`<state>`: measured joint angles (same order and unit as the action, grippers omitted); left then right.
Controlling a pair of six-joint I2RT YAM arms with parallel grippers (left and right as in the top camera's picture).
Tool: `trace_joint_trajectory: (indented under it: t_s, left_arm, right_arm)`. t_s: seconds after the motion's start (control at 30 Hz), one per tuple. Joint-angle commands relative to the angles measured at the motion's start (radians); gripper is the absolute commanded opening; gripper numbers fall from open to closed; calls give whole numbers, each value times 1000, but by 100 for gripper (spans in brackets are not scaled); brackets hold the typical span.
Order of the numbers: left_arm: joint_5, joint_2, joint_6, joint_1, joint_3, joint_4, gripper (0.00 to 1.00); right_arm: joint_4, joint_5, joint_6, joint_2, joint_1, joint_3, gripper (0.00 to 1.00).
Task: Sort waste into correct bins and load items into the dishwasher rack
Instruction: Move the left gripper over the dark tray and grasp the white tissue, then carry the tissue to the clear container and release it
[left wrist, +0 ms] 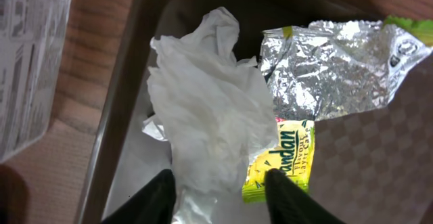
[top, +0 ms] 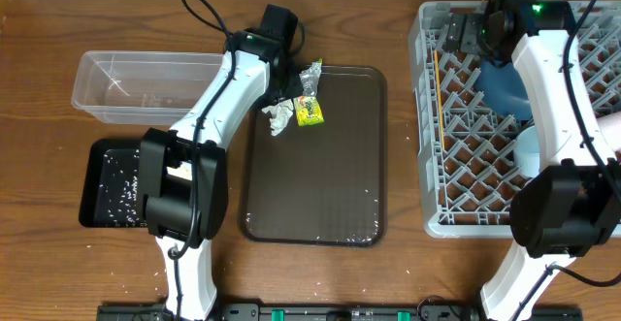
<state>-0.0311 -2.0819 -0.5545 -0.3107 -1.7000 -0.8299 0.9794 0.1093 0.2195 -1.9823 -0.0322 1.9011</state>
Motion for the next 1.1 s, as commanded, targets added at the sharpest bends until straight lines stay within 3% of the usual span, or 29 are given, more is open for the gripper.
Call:
trace_joint_trajectory:
  t_s: [0.0,0.1,0.2,0.23,0.6,0.83,0.97,1.07]
  left_arm:
    - [17,-19,-1,-1,10,-2,33]
    - [17,-18,0,-1,10,-2,25]
    - [17,-18,0,-1,10,-2,7]
    - [17,-18,0,-1,9,-2,6]
    - [34,172,0,3,2,50,6]
    - [214,340,0,9,2,107,6]
    - [356,363,1,37,2,100,6]
    - [377,359,-1,81,3,68,6]
  right_arm:
    - [2,11,11,5,-6,0,99]
    - [2,10,11,5,-6,0,99]
    - [2,11,11,5,-6,0,99]
    - [2,10,11,5,-6,0,99]
    - [2,10,11,5,-6,0,99]
    - [2,11,11,5,-6,0,99]
    - [2,10,11,5,-6,0,99]
    - [2,11,11,5,-6,0,99]
